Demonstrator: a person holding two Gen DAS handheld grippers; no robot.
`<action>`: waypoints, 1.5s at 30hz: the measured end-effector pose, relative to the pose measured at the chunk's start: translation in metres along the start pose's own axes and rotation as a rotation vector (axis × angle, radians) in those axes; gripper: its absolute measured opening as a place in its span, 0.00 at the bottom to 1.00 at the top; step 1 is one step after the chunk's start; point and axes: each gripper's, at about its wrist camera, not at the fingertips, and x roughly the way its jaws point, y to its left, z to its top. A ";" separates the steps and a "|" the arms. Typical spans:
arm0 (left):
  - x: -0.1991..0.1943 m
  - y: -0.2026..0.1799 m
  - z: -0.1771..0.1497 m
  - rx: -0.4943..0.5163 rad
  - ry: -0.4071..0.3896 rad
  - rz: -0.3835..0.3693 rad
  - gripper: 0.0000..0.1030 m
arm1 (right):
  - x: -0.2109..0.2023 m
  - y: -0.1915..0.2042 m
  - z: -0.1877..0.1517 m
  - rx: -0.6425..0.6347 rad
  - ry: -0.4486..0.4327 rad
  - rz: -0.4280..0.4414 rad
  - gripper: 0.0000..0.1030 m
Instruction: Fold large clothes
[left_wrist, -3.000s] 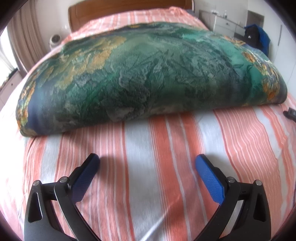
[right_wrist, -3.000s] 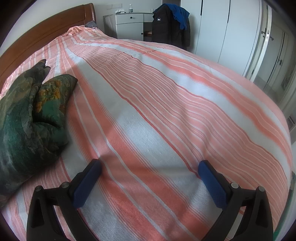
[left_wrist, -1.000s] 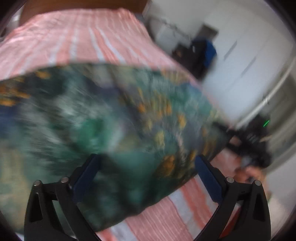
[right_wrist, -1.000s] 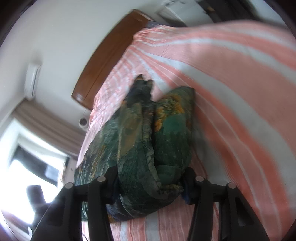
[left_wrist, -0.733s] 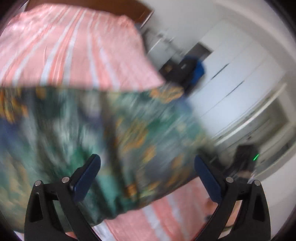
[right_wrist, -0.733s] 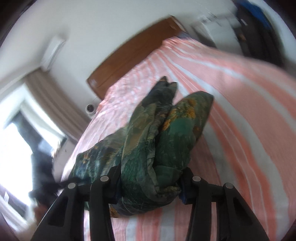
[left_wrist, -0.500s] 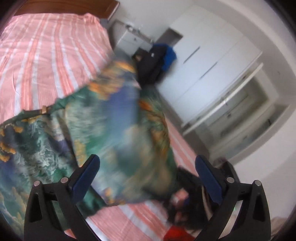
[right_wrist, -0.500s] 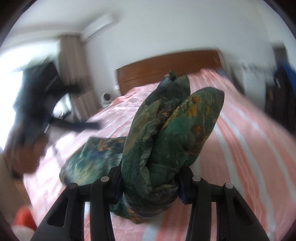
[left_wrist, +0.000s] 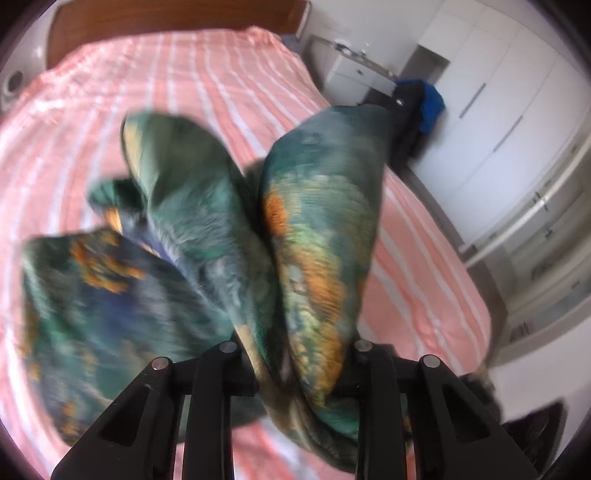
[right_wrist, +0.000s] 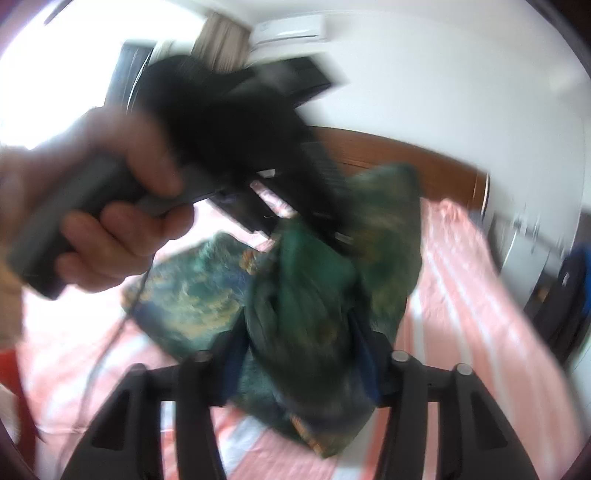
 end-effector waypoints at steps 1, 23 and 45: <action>-0.010 0.014 0.004 -0.016 -0.014 0.001 0.24 | -0.009 -0.008 -0.002 0.053 0.001 0.025 0.69; -0.020 0.273 -0.129 -0.504 -0.106 0.007 0.29 | 0.050 -0.019 -0.002 0.243 0.172 0.150 0.74; -0.016 0.317 -0.198 -0.543 -0.236 -0.151 0.33 | 0.221 0.052 0.083 0.184 0.449 0.436 0.67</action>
